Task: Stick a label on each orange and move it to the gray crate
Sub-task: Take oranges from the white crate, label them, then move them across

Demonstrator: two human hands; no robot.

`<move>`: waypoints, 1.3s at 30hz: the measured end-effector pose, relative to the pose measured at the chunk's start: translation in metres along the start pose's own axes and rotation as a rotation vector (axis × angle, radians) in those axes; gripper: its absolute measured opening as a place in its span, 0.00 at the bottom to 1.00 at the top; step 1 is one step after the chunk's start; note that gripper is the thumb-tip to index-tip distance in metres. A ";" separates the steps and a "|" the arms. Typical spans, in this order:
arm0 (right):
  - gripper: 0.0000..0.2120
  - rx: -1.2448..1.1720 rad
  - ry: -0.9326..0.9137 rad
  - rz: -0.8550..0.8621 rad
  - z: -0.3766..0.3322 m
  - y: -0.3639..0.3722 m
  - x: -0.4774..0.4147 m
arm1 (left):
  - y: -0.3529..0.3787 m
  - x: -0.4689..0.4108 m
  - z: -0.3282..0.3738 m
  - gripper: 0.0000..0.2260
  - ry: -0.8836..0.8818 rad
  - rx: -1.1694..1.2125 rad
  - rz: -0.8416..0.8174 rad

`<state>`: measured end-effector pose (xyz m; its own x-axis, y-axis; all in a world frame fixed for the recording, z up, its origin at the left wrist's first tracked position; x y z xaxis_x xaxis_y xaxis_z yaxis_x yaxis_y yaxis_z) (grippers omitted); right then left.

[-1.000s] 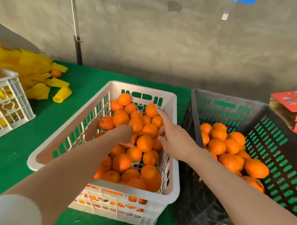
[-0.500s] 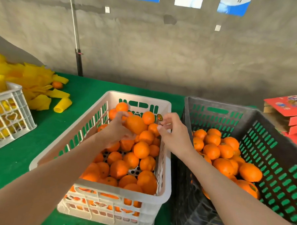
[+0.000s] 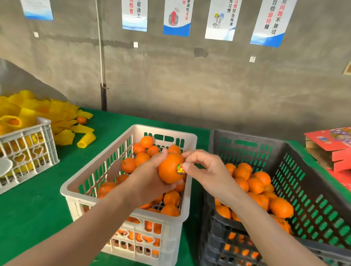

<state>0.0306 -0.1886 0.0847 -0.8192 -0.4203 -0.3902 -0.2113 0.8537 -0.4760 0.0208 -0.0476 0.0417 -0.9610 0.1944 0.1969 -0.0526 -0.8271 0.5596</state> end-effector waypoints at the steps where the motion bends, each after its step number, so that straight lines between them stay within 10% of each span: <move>1: 0.08 0.041 -0.019 0.005 -0.002 -0.003 0.005 | 0.004 0.002 -0.003 0.26 -0.001 -0.011 -0.001; 18: 0.06 0.454 -0.249 0.171 -0.017 -0.043 0.072 | 0.060 0.022 -0.042 0.21 0.096 -0.355 -0.015; 32: 0.34 0.264 -0.090 0.196 0.024 -0.064 0.120 | 0.112 0.014 -0.084 0.21 0.082 -0.271 0.121; 39: 0.31 0.367 0.159 0.209 0.070 -0.146 0.080 | 0.137 -0.042 -0.103 0.10 0.337 -1.134 0.109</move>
<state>0.0333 -0.3685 0.0685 -0.9019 -0.1740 -0.3953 0.1467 0.7374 -0.6593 0.0259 -0.2234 0.0277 -0.9894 0.0859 -0.1173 -0.0137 -0.8585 -0.5127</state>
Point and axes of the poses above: each hand's wrist, its own x-axis away from the middle knuckle, its own y-axis out of the palm, z = x × y, the point moved 4 cm from there along -x, towards the middle knuckle, and after that the axes turned 2 degrees about z, right-handed, at the moved point
